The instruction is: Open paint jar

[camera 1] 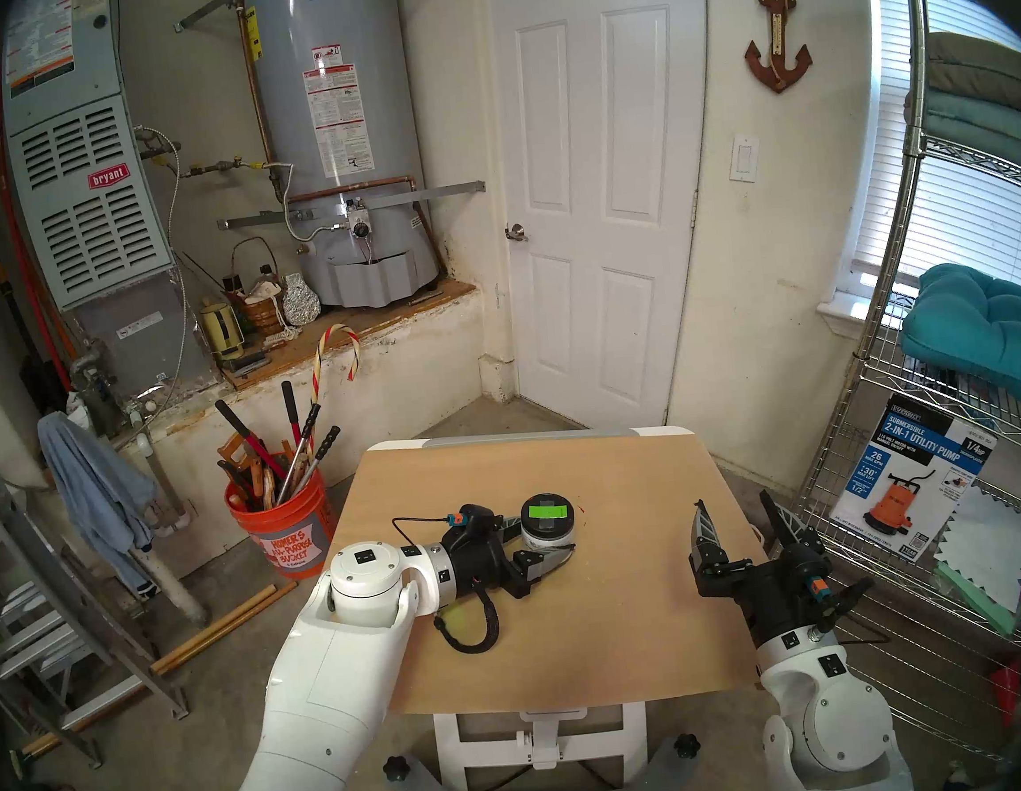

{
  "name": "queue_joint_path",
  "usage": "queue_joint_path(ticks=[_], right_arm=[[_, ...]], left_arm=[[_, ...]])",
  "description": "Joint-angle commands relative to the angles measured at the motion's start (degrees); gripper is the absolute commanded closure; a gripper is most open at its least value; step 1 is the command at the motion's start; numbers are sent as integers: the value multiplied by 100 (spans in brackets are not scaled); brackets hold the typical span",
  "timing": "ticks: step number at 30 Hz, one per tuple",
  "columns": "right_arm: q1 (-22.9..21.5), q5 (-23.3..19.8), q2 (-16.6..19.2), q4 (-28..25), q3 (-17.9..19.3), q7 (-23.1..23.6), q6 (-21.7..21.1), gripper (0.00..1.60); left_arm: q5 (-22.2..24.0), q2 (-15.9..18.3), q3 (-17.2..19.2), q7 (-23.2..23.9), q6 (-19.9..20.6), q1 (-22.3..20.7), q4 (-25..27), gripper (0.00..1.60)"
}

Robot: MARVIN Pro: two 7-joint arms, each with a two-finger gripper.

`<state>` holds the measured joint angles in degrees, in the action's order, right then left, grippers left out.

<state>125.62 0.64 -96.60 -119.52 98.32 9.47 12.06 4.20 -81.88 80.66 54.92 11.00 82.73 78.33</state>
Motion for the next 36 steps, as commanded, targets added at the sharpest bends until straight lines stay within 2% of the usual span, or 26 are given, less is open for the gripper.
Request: queue_joint_path(ticks=[1, 2, 3, 4, 5, 6, 7, 19, 36], right_arm=[[-10, 9, 9, -138, -8, 8, 27, 0], [-10, 9, 9, -138, -8, 8, 27, 0], [-10, 9, 9, -138, -8, 8, 26, 0], [-10, 9, 9, -138, -8, 8, 26, 0], [-10, 9, 9, -139, -8, 8, 26, 0], [-10, 10, 9, -139, -8, 8, 26, 0], [-9, 10, 9, -139, -8, 8, 26, 0], [-7, 10, 9, -142, -8, 8, 24, 0], [-7, 11, 9, -143, -8, 8, 23, 0]], left_arm=[[86, 57, 71, 150, -152, -169, 199, 160], [86, 57, 71, 150, -152, -169, 199, 160], [89, 63, 82, 162, -160, -161, 200, 131], [95, 72, 94, 173, -157, -148, 214, 115], [97, 78, 106, 186, -157, -136, 228, 84], [113, 76, 127, 197, -161, -116, 244, 17], [119, 79, 138, 206, -157, -105, 256, 0], [115, 145, 160, 409, -88, -126, 268, 0], [89, 109, 200, 423, -97, -112, 270, 0]])
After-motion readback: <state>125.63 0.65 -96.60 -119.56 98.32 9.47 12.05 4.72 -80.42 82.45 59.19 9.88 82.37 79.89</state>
